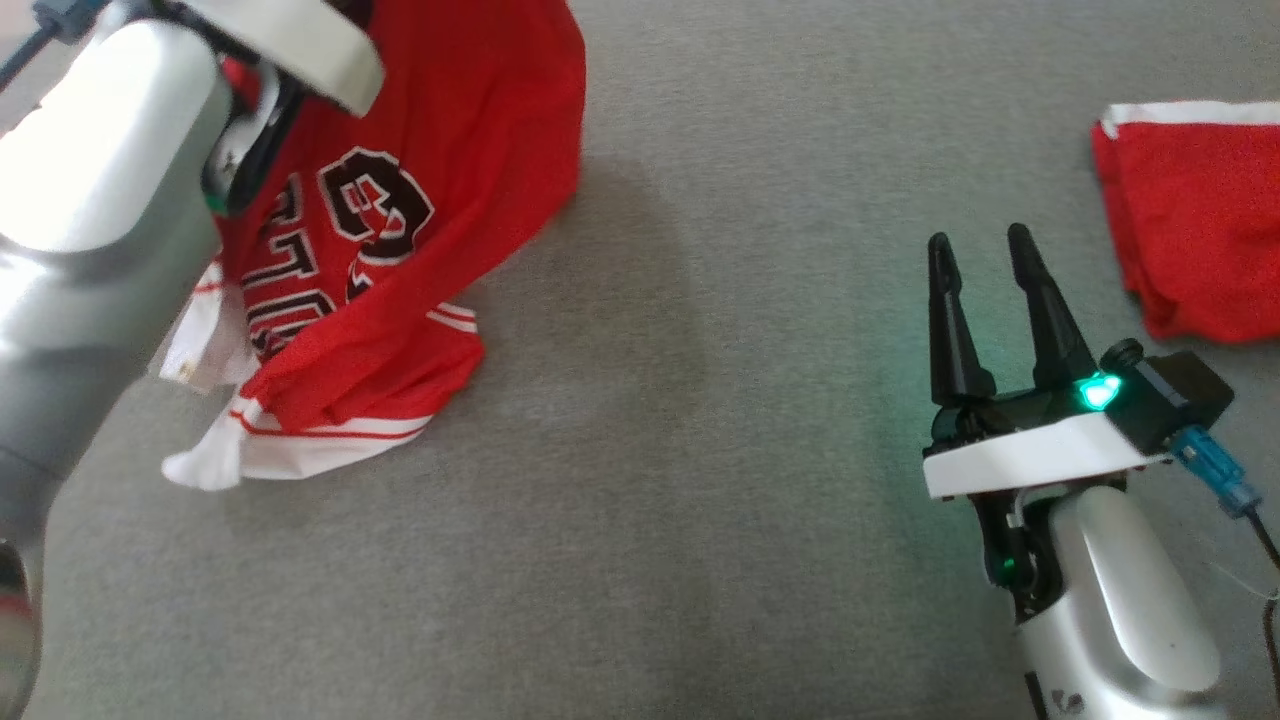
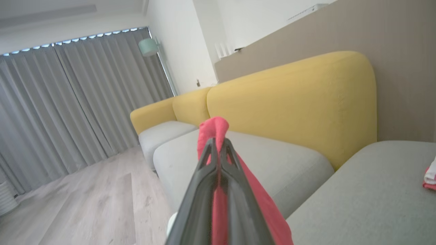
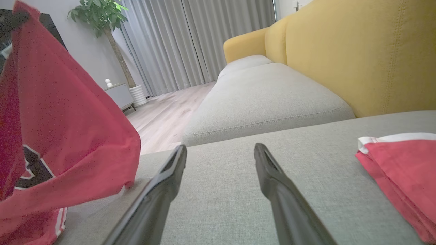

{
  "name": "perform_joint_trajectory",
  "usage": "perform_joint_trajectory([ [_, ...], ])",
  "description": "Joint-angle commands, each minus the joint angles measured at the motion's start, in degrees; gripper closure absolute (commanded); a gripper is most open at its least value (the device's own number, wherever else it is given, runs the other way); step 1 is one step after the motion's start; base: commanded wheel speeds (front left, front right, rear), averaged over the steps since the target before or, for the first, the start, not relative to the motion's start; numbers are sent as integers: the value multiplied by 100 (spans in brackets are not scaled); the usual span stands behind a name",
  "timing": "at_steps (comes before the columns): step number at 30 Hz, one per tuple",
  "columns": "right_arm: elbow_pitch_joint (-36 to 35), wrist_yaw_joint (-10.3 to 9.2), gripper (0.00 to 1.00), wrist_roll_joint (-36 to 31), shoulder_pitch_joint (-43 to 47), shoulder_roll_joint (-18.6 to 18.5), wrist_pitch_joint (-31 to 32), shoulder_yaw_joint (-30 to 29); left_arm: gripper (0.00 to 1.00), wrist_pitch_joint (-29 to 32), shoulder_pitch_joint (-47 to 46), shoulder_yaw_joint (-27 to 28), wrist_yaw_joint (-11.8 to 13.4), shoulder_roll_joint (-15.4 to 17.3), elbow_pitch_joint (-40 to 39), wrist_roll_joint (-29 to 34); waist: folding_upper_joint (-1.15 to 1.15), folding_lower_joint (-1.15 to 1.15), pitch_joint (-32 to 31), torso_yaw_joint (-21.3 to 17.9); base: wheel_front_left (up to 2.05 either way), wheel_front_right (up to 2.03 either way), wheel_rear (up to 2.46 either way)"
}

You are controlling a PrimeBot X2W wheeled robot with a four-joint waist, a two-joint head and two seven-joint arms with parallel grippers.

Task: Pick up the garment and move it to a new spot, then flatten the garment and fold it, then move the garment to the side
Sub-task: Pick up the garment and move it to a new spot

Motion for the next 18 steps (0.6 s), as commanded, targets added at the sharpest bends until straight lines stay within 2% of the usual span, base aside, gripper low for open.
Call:
perform_joint_trajectory([
  [1, -191, -5, 0, 73, 44, 3, -62, 161, 100, -41, -416, 409, 127, 247, -395, 262, 0, 0, 20, -161, 0, 0, 0],
  [5, -226, -5, 0, 185, 6, 3, -62, 206, 100, -43, -416, 635, 278, 325, -867, 770, 0, 0, 95, -463, 0, 0, 0],
  [10, -264, -5, 0, 333, -40, 3, -62, 301, 100, -43, -530, 810, 315, 333, -1131, 1200, 0, 0, 174, -838, 0, 0, 0],
  [14, -298, -5, 0, 466, -58, 3, -62, 392, 100, -44, -703, 877, 255, 180, -1141, 1543, 0, 0, 222, -1185, 0, 0, 0],
  [17, -324, -5, 0, 554, -68, 3, -62, 469, 100, -44, -870, 742, 120, 1, -900, 1844, 0, 0, 253, -1405, 0, 0, 0],
  [18, -334, -5, 0, 572, -63, 3, -62, 477, 94, -44, -915, 686, 88, -81, -763, 1940, 0, 0, 262, -1441, 0, 0, 0],
])
